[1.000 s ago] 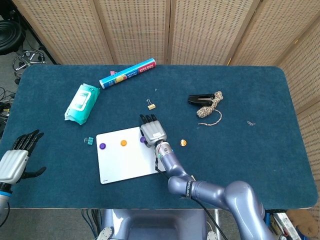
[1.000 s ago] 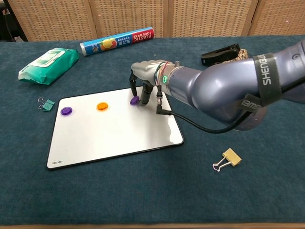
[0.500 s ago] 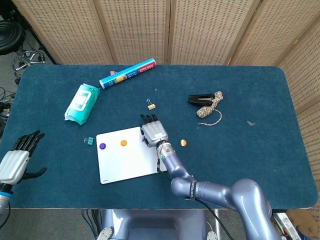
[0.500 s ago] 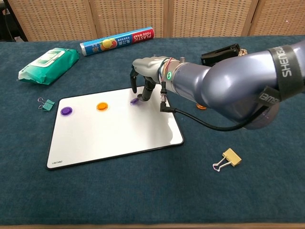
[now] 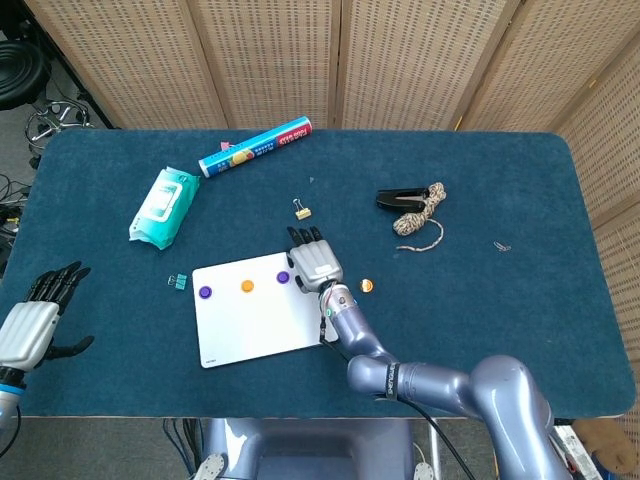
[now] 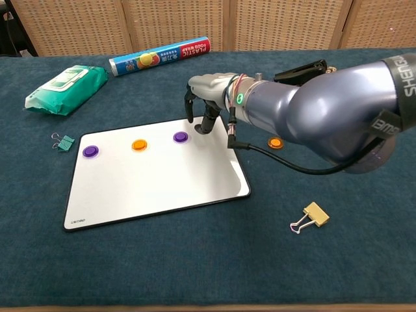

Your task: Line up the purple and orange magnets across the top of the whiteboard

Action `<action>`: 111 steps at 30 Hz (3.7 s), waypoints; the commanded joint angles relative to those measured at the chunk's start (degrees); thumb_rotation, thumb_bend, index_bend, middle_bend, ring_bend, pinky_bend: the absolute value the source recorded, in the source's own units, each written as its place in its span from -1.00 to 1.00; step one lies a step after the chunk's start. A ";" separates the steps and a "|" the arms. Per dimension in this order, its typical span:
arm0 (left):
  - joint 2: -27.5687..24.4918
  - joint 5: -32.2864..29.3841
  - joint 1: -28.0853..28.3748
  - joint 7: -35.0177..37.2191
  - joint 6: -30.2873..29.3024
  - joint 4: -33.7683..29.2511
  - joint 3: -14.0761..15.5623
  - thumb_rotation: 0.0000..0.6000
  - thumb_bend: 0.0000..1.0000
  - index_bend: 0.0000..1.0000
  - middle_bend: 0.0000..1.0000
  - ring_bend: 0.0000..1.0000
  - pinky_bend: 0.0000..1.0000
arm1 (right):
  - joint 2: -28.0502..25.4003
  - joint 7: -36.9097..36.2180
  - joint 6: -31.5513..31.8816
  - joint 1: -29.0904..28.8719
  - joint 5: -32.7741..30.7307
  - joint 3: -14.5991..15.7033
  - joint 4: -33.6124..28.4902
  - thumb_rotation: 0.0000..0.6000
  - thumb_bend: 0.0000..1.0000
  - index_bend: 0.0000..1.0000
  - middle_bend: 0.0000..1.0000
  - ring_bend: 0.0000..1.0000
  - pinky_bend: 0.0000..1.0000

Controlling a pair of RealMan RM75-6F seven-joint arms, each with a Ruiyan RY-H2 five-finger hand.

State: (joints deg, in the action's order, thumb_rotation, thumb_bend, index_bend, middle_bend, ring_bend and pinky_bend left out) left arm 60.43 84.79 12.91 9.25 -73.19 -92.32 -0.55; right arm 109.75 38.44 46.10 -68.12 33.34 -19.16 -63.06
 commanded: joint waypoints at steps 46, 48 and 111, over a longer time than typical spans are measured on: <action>1.14 -0.14 -0.33 -3.16 -0.64 -0.28 0.12 1.00 -0.61 -1.00 -1.00 -1.00 -1.00 | -12.10 -12.75 8.40 19.37 19.77 12.77 -9.12 1.00 -0.18 -0.27 -1.00 -1.00 -1.00; 1.17 -0.17 -0.32 -3.24 -0.60 -0.27 0.13 1.00 -0.61 -1.00 -1.00 -1.00 -1.00 | -11.85 -13.10 8.16 19.50 20.31 12.57 -8.57 1.00 -0.18 -0.28 -1.00 -1.00 -1.00; 1.20 -0.08 -0.30 -3.63 -0.35 -0.43 0.27 1.00 -0.61 -1.00 -1.00 -1.00 -1.00 | -6.97 -12.26 6.24 19.44 25.68 5.43 -5.93 1.00 -0.18 0.19 -1.00 -1.00 -1.00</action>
State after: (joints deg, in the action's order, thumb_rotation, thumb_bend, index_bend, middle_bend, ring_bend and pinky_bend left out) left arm 61.63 84.71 12.61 5.63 -73.54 -92.75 -0.27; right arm 102.29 25.62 52.92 -47.85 59.51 -12.91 -68.87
